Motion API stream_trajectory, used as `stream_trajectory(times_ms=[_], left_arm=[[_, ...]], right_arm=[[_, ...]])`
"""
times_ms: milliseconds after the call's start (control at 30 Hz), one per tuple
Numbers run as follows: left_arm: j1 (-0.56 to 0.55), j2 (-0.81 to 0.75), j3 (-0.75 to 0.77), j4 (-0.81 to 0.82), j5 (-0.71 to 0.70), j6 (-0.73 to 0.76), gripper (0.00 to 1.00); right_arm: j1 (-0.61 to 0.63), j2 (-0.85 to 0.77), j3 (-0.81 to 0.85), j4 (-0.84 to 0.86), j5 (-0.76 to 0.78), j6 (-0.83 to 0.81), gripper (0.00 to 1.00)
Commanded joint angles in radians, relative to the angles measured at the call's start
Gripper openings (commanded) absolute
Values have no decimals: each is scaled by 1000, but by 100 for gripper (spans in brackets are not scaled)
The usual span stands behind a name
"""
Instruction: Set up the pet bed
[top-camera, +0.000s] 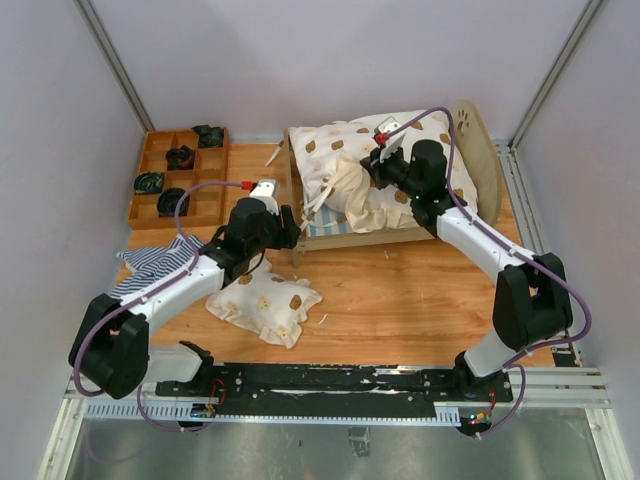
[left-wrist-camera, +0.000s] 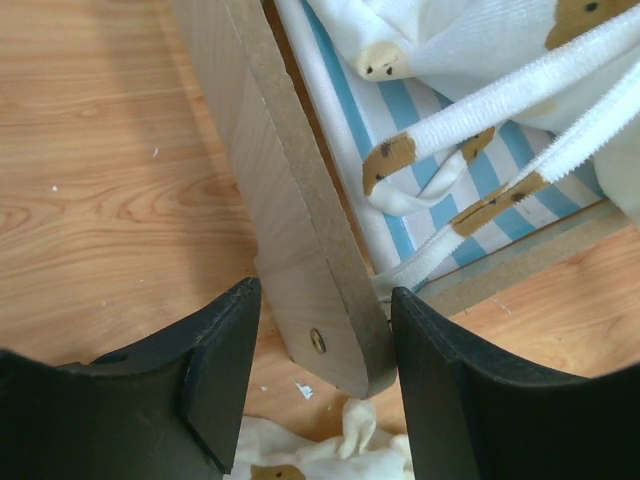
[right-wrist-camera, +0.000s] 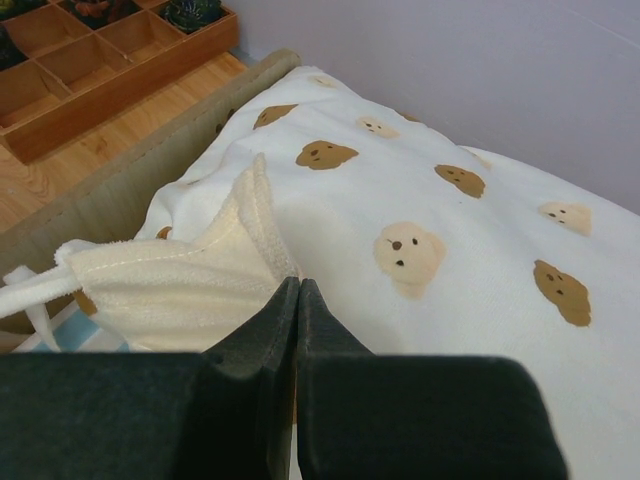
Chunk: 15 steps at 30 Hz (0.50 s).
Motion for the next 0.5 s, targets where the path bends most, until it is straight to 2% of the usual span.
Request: stream_trajectory(times_ms=[0,167,300,467], left_arm=[[7,60,41,32,-5,-19,57],[7,98,85,14,4,-14,52],[7,56,110,-9,-21,53,57],[6,-3,179,-65,52,165,58]], right_arm=[[19,8,44,-4,13,-22,0],[21,8,36,-11,27,-32,0],[21,6,44,-17,32,-41,0],[22,8,64,-25,31,-43,0]])
